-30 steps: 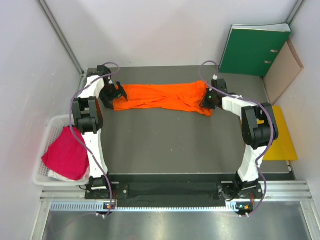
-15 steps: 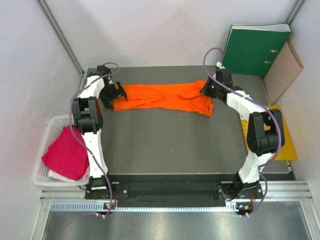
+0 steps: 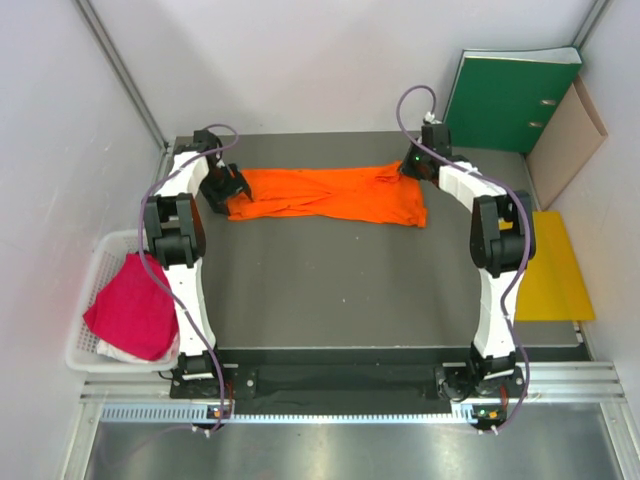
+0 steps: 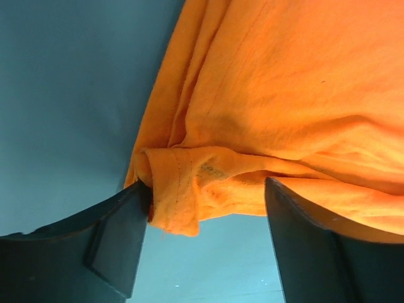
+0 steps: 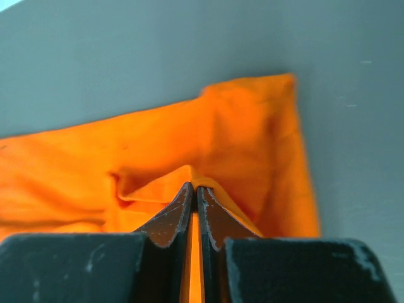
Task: Fold and stack the t-shirts
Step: Fold the other side of the tshirt into a rectangle
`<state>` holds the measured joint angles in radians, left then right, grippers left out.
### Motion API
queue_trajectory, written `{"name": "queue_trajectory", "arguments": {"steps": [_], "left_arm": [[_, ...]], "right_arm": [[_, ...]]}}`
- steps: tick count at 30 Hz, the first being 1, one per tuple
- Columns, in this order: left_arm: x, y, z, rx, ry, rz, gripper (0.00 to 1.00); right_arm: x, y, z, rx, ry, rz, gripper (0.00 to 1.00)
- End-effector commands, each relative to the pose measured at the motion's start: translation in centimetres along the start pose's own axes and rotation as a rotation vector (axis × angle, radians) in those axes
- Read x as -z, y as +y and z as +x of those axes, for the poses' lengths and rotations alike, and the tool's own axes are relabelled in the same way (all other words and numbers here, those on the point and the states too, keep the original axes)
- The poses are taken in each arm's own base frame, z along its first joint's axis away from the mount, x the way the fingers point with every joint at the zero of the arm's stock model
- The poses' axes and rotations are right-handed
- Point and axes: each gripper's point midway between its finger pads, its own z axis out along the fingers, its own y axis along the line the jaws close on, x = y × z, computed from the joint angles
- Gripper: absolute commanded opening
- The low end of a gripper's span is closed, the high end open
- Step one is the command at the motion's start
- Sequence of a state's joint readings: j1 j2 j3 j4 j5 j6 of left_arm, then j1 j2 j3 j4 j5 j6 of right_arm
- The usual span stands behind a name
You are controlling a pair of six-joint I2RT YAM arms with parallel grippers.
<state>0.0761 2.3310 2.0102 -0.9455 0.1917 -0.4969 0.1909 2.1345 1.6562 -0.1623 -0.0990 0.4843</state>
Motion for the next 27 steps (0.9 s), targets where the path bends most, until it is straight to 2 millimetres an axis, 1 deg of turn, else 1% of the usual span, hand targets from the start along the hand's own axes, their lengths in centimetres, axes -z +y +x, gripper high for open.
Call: {"name": "queue_trajectory", "arguments": {"steps": [1,2,3,4,5,6,7,8,9,10,11,12,13,14,15,16,17,18,19,20,21,22,23,24,25,26,27], "left_arm": [[1.5,-2.2,-1.9,-0.003,-0.074,0.074,0.7],[1.5,-2.2,-2.0,-0.005,-0.074,0.077,0.64],[1.5,-2.4,-1.9,-0.005,-0.073,0.084,0.47],[1.6,-2.5,-2.0,-0.004,-0.075,0.087,0.38],[1.7,-2.7,-1.9,-0.002,-0.073,0.097,0.29],[2.0,-2.9,-1.9,0.0,-0.074,0.103,0.19],[2.3,-3.0,-1.9,-0.001,-0.075,0.107,0.18],[2.6,-3.1,-1.9,0.001,-0.078,0.112,0.15],[3.1,-3.3,-1.9,0.008,-0.081,0.121,0.14],[3.4,-3.5,-1.9,0.005,-0.085,0.129,0.14],[3.7,-3.7,-1.8,0.007,-0.086,0.139,0.15],[4.1,-3.9,-1.8,0.015,-0.088,0.149,0.15],[4.4,-4.1,-2.0,0.022,-0.093,0.158,0.16],[4.5,-4.2,-2.1,0.029,-0.095,0.166,0.17],[4.7,-4.4,-2.2,0.055,-0.088,0.187,0.18],[4.8,-4.6,-2.5,0.066,-0.095,0.204,0.18],[5.0,-4.3,-3.0,0.106,-0.096,0.212,0.19],[4.9,-4.6,-3.1,0.123,-0.087,0.236,0.21],[5.0,-4.8,-3.5,0.141,-0.09,0.257,0.21],[5.1,-4.6,-4.0,0.188,-0.089,0.274,0.21],[5.1,-4.7,-4.0,0.21,-0.07,0.303,0.21],[4.9,-4.6,-4.1,0.234,-0.059,0.315,0.21],[5.1,-4.3,-4.9,0.274,-0.069,0.331,0.22],[4.5,-3.9,-4.7,0.304,-0.051,0.336,0.22],[4.5,-4.0,-4.7,0.325,-0.034,0.369,0.22],[3.9,-3.3,-4.9,0.379,-0.028,0.384,0.25],[3.7,-3.2,-5.0,0.394,-0.022,0.394,0.29]], "right_arm": [[0.0,-2.4,-4.8,0.001,-0.132,0.104,0.05],[0.0,-2.8,-4.9,0.002,-0.137,0.122,0.08],[0.0,-3.2,-5.2,0.002,-0.144,0.137,0.17],[0.0,-3.6,-5.3,0.005,-0.143,0.142,0.22],[0.1,-3.6,-5.4,0.01,-0.139,0.143,0.33],[0.3,-3.7,-5.3,0.02,-0.13,0.148,0.39],[0.4,-3.5,-5.1,0.029,-0.12,0.14,0.47],[1.1,-3.3,-5.5,0.032,-0.125,0.135,0.56],[1.3,-3.5,-4.8,0.038,-0.111,0.137,0.62],[1.7,-3.2,-4.6,0.04,-0.106,0.125,0.66],[2.7,-2.8,-5.2,0.04,-0.124,0.114,0.73],[3.0,-3.1,-4.3,0.042,-0.108,0.12,0.76],[3.5,-2.9,-4.2,0.041,-0.106,0.109,0.79],[4.5,-2.5,-4.6,0.044,-0.121,0.101,0.82],[4.8,-2.8,-4.0,0.047,-0.107,0.107,0.83],[5.2,-2.3,-3.6,0.047,-0.093,0.08,0.85],[6.0,-2.1,-3.6,0.048,-0.091,0.074,0.86],[6.3,-2.2,-3.1,0.052,-0.079,0.073,0.86],[6.7,-2.0,-3.0,0.055,-0.074,0.067,0.86],[7.5,-1.8,-3.1,0.055,-0.077,0.062,0.86],[7.7,-1.9,-2.4,0.061,-0.059,0.06,0.86],[8.2,-1.9,-2.5,0.064,-0.058,0.059,0.86],[8.3,-2.3,-1.7,0.066,-0.033,0.073,0.86],[8.5,-2.4,-1.2,0.066,-0.019,0.075,0.86],[8.9,-2.4,-0.9,0.066,-0.014,0.076,0.86],[8.9,-3.0,0.1,0.062,0.012,0.089,0.86],[9.1,-3.1,0.4,0.06,0.021,0.095,0.86]]}}
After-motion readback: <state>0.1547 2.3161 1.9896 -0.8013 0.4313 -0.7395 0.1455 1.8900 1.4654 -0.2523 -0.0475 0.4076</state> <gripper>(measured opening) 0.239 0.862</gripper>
